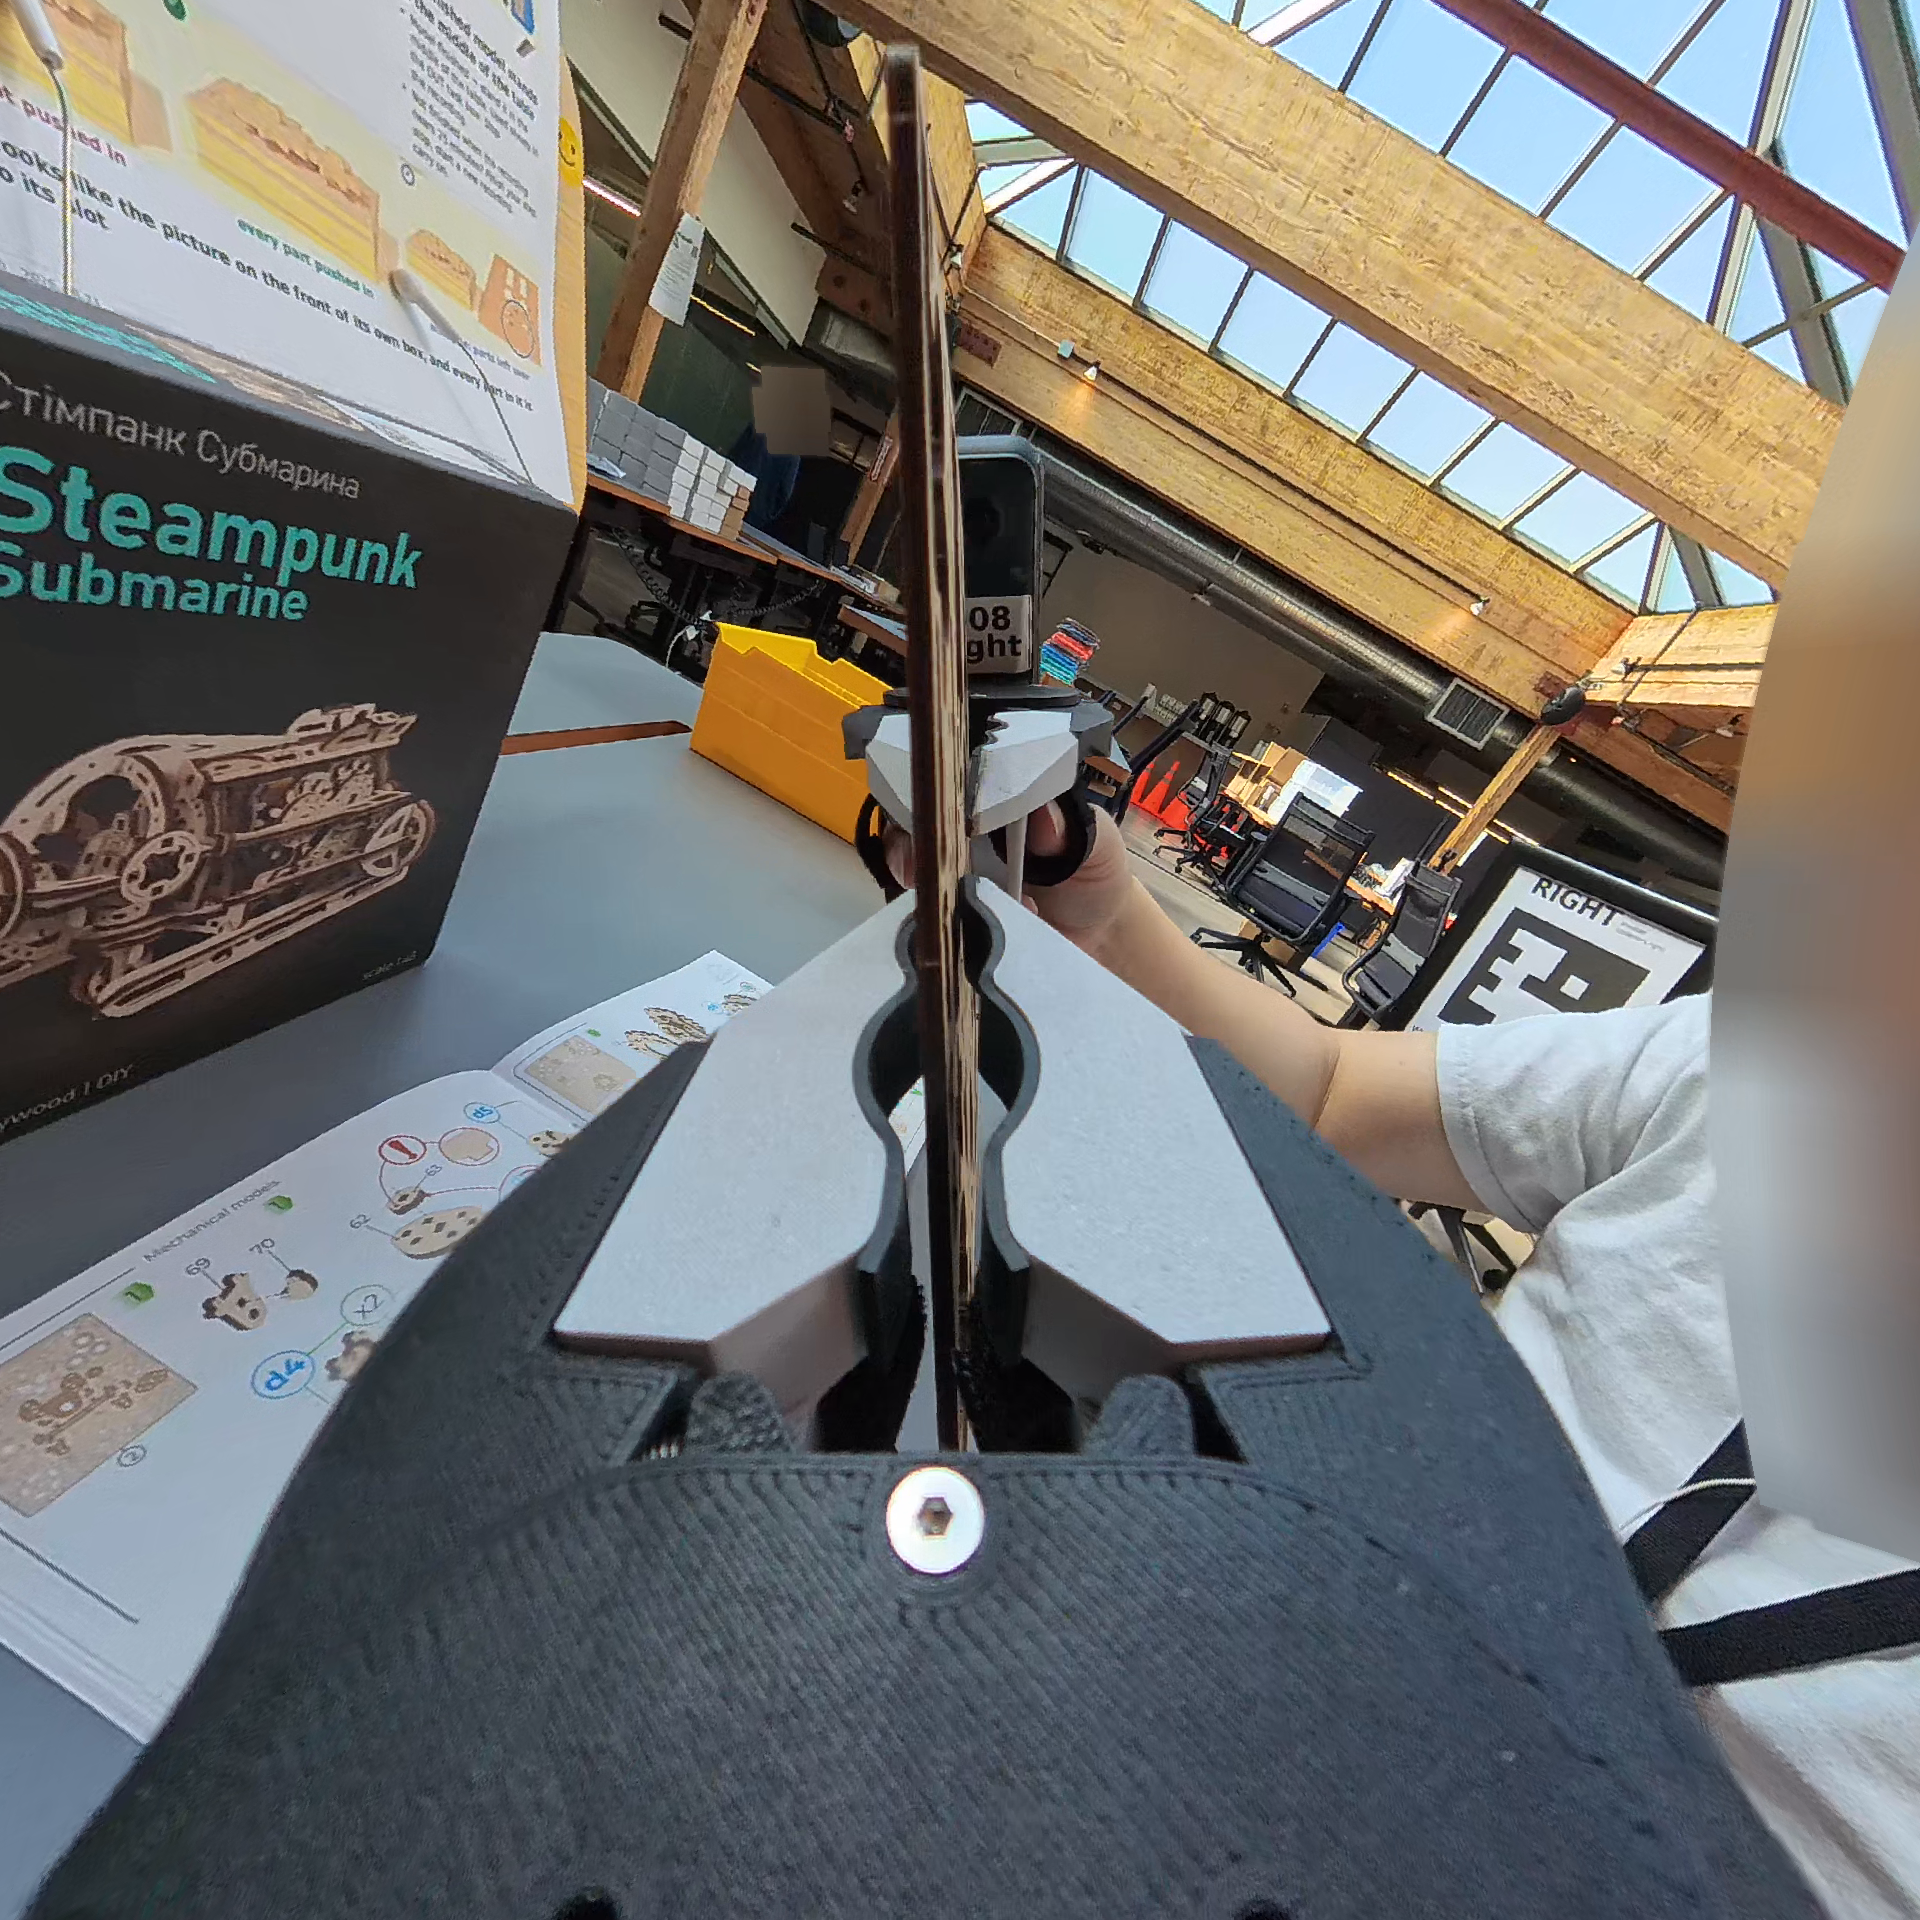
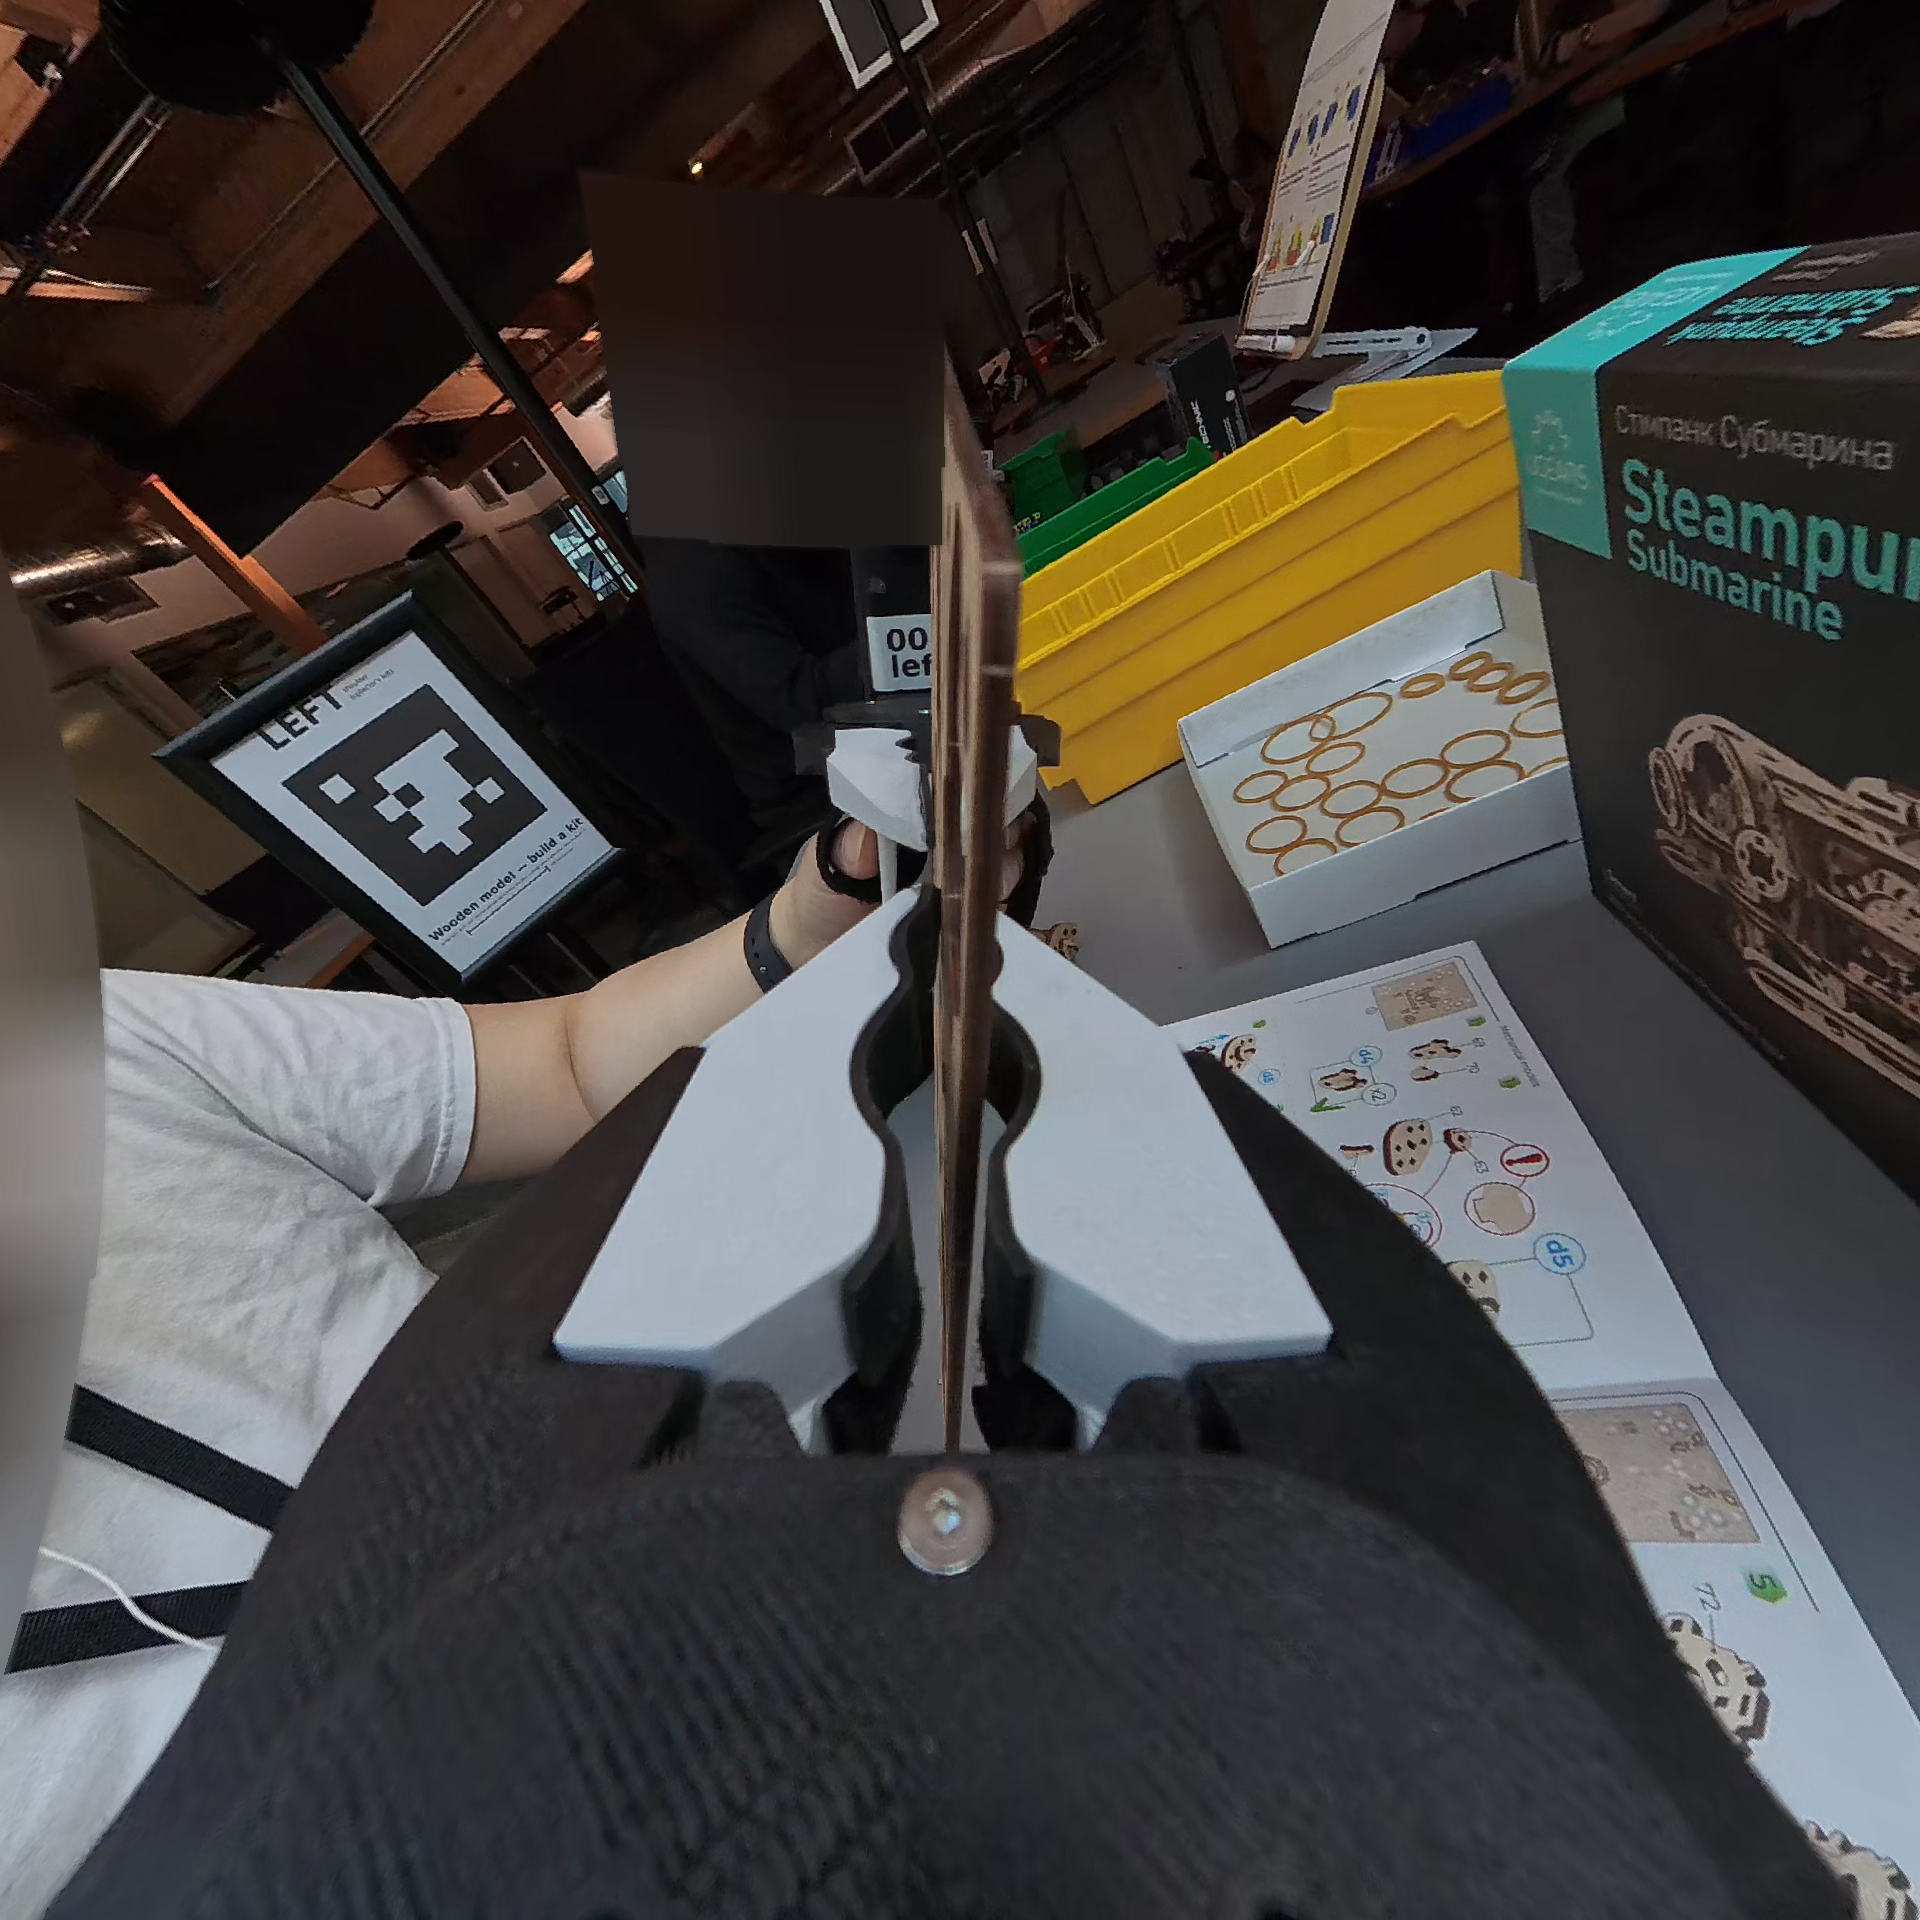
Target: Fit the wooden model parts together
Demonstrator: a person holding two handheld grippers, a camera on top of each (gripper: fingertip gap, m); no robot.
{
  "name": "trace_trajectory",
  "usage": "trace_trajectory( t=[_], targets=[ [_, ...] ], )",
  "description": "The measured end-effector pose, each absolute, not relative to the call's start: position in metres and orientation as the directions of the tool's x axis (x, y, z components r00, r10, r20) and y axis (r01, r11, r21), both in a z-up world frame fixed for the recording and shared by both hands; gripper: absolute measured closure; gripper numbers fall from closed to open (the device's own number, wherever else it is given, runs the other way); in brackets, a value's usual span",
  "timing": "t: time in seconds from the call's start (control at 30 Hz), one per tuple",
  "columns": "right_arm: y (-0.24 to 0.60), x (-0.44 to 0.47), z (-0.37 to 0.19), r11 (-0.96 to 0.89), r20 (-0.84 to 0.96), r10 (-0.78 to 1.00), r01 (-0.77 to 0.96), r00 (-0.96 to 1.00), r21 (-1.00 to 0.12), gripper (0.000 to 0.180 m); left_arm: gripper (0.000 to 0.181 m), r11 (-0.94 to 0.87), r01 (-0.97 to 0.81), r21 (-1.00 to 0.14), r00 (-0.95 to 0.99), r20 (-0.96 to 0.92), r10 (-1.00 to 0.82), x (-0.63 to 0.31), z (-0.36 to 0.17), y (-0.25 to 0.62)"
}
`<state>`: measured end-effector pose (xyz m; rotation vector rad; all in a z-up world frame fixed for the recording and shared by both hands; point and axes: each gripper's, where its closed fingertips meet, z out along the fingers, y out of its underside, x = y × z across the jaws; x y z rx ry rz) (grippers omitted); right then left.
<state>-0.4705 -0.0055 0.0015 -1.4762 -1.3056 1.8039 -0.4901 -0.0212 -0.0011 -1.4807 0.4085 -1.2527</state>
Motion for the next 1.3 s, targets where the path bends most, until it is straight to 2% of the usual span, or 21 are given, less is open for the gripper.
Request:
trace_trajectory(
  t=[0.3, 0.4, 0.43, 0.47, 0.67, 0.73, 0.97, 1.3],
  targets=[
    [-0.007, -0.472, -0.001, -0.418, -0.465, 0.828, 0.206, -0.313, -0.885, 0.18, 0.18, -0.384, 0.278, -0.881, 0.393, 0.469, -0.791, -0.483, -0.012, -0.024],
    [-0.011, -0.475, -0.004, -0.38, -0.436, 0.848, 0.228, -0.3, -0.896, 0.163, 0.181, -0.358, 0.264, -0.896, 0.428, 0.441, -0.789, -0.483, -0.01, -0.023],
    [-0.009, -0.475, -0.004, -0.379, -0.431, 0.856, 0.219, -0.286, -0.899, 0.166, 0.181, -0.352, 0.266, -0.897, 0.433, 0.438, -0.788, -0.483, -0.009, -0.023],
    [-0.009, -0.475, -0.003, -0.381, -0.431, 0.854, 0.215, -0.291, -0.899, 0.177, 0.181, -0.353, 0.267, -0.897, 0.428, 0.439, -0.79, -0.483, -0.009, -0.024],
    [-0.014, -0.477, -0.011, -0.431, -0.498, 0.808, 0.261, -0.315, -0.864, 0.165, 0.181, -0.367, 0.243, -0.898, 0.432, 0.439, -0.788, -0.475, -0.014, -0.023],
    [-0.022, -0.479, -0.016, -0.402, -0.487, 0.803, 0.29, -0.343, -0.868, 0.179, 0.181, -0.366, 0.23, -0.902, 0.437, 0.432, -0.789, -0.472, -0.015, -0.024],
    [-0.022, -0.473, 0.012, -0.435, -0.487, 0.784, 0.217, -0.385, -0.874, 0.18, 0.18, -0.283, 0.235, -0.93, 0.456, 0.362, -0.813, -0.472, 0.005, -0.031],
    [-0.045, -0.466, 0.05, -0.189, -0.24, 0.898, 0.168, -0.368, -0.967, 0.18, 0.179, -0.12, 0.225, -0.967, 0.468, 0.216, -0.857, -0.467, 0.042, -0.051]
  ],
)
